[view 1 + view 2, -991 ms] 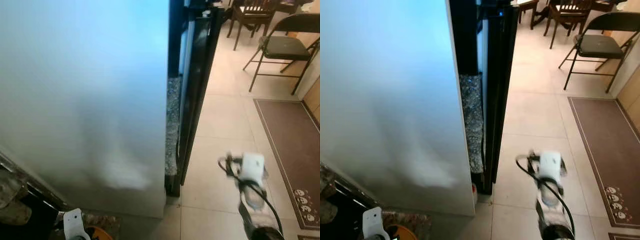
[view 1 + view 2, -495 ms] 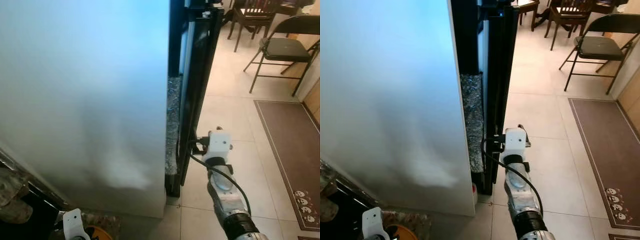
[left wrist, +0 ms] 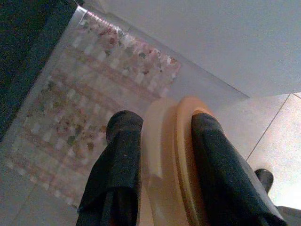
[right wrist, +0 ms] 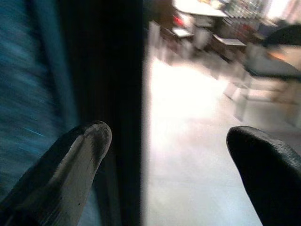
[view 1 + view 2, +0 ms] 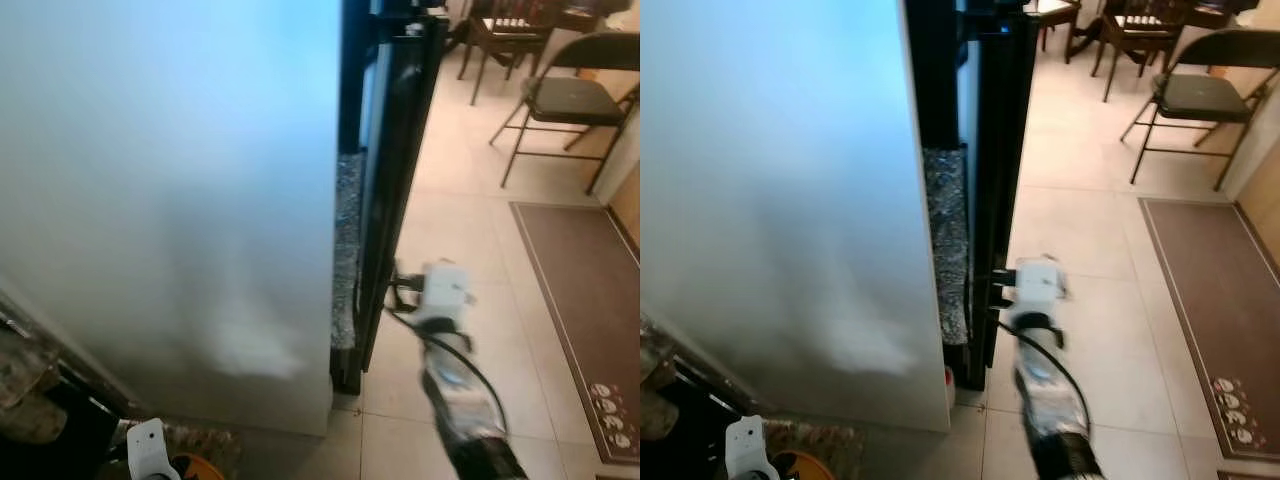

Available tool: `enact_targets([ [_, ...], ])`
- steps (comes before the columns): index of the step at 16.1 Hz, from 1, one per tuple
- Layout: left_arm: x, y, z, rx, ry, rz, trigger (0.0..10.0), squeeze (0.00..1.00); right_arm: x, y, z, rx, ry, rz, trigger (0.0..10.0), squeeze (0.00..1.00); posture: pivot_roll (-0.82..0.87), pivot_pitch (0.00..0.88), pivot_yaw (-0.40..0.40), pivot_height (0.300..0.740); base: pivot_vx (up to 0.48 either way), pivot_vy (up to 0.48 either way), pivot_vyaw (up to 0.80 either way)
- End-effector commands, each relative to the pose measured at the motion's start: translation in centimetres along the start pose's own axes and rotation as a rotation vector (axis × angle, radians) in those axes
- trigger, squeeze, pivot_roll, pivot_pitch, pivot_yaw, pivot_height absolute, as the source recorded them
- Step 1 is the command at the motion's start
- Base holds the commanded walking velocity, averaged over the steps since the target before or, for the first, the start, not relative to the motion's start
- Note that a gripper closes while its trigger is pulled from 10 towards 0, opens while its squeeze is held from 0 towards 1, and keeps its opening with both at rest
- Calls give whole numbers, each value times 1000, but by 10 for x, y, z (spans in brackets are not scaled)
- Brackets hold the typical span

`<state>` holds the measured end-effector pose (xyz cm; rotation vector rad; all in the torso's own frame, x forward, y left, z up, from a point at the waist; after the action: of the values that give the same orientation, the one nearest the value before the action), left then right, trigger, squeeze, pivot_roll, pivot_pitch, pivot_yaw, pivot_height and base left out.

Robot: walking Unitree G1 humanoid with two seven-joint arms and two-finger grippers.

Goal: Restocking fridge

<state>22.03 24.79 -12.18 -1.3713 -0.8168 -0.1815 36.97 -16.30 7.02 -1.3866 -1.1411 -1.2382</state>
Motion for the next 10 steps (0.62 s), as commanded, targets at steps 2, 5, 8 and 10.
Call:
enact_targets([
  [2,-2,0,4,8,23,7,10000,0,-45,-8,-62,-196,33,189,10000,0,-74,0,49,740,0,0,0],
  [5,-1,0,3,7,23,10,10000,0,-113,-40,-127,-287,-15,473,10000,0,-102,0,50,740,0,0,0],
  [8,-1,0,1,1,24,16,10000,0,-199,-120,-101,-60,-55,887,10000,0,-99,0,50,740,0,0,0],
  [10,-1,0,0,-2,22,15,10000,0,-231,-169,-76,82,-108,1056,10000,0,-72,0,39,740,0,0,0],
])
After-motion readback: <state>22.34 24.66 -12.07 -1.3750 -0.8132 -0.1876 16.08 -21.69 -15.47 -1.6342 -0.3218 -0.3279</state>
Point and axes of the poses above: a point about 5 cm out from each wrist's last joint towards the gripper, its own y axis pointing out of the wrist towards the gripper, its own x axis along the axis of the wrist's last joint, z = x × y, the point moved 6 cm from there along y, pointing out of the wrist towards the gripper, and after that the axes turned 1 degree about -y, right-handed, at the moved point
